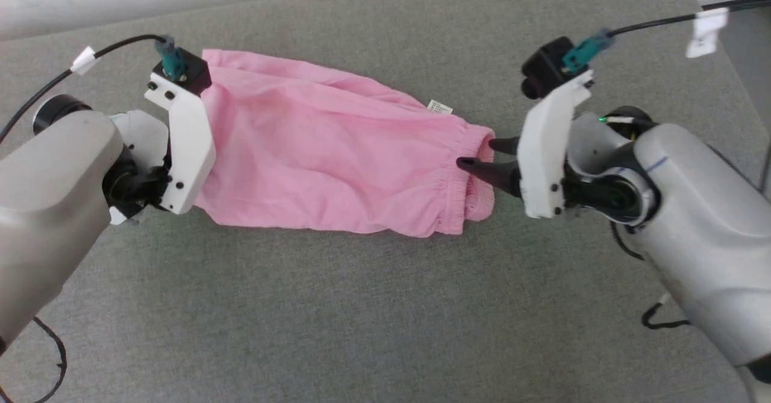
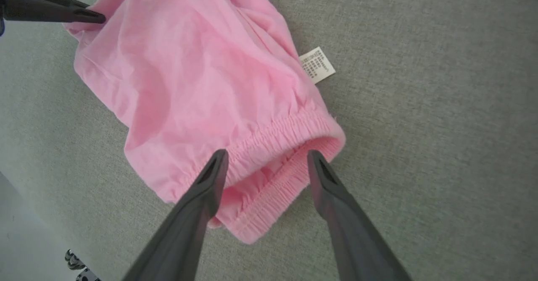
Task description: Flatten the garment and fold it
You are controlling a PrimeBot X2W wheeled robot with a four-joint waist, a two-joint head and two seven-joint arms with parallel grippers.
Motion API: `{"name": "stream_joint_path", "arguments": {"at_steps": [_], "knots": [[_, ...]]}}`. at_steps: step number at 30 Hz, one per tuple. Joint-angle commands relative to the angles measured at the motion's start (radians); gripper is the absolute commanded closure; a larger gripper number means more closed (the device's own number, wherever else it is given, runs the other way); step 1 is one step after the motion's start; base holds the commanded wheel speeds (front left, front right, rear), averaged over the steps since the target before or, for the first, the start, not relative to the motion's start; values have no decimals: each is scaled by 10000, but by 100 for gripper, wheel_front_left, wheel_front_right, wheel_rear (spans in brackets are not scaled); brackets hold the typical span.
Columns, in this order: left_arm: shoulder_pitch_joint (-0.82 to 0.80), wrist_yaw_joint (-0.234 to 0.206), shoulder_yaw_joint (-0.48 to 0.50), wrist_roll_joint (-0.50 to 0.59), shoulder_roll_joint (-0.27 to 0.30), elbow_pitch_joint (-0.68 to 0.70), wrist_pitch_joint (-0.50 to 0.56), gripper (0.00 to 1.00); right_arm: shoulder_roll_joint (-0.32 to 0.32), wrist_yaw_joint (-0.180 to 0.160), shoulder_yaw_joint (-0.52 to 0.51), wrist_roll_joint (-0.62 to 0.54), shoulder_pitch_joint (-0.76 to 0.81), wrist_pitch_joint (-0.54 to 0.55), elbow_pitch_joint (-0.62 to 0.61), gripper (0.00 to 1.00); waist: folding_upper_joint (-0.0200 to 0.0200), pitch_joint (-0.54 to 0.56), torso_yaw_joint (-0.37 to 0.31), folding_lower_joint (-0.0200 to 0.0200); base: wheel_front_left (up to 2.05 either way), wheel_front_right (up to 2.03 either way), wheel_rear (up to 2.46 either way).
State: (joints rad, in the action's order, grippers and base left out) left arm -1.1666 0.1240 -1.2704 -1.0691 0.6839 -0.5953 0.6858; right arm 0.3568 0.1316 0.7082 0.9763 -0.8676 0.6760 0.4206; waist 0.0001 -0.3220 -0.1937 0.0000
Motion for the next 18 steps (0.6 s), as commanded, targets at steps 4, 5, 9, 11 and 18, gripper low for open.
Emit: {"name": "stream_joint_path", "arguments": {"at_steps": [4, 5, 9, 11, 18], "knots": [[-126, 67, -54, 56, -136, 46, -123, 100, -909, -9, -419, -368, -331, 145, 1243, 0, -1, -239, 126, 0, 0, 0, 0], [-162, 67, -56, 73, -162, 43, -144, 100, -1126, -9, -493, -445, -362, 178, 1540, 0, -1, -287, 157, 0, 0, 0, 0], [-258, 67, -65, 112, -232, 0, -225, 100, -1594, -9, -164, -1076, -298, 348, 2451, 0, -1, -454, 242, 0, 0, 0, 0], [-295, 67, -69, 129, -272, -33, -257, 100, -1690, -9, 141, -1281, -105, 446, 2729, 0, -1, -522, 282, 0, 0, 0, 0], [-384, 67, -79, 90, -301, -139, -411, 100, -1705, -9, 687, -1272, 373, 43, 2858, 36, -1, -754, 316, 0, 0, 0, 0]]}}
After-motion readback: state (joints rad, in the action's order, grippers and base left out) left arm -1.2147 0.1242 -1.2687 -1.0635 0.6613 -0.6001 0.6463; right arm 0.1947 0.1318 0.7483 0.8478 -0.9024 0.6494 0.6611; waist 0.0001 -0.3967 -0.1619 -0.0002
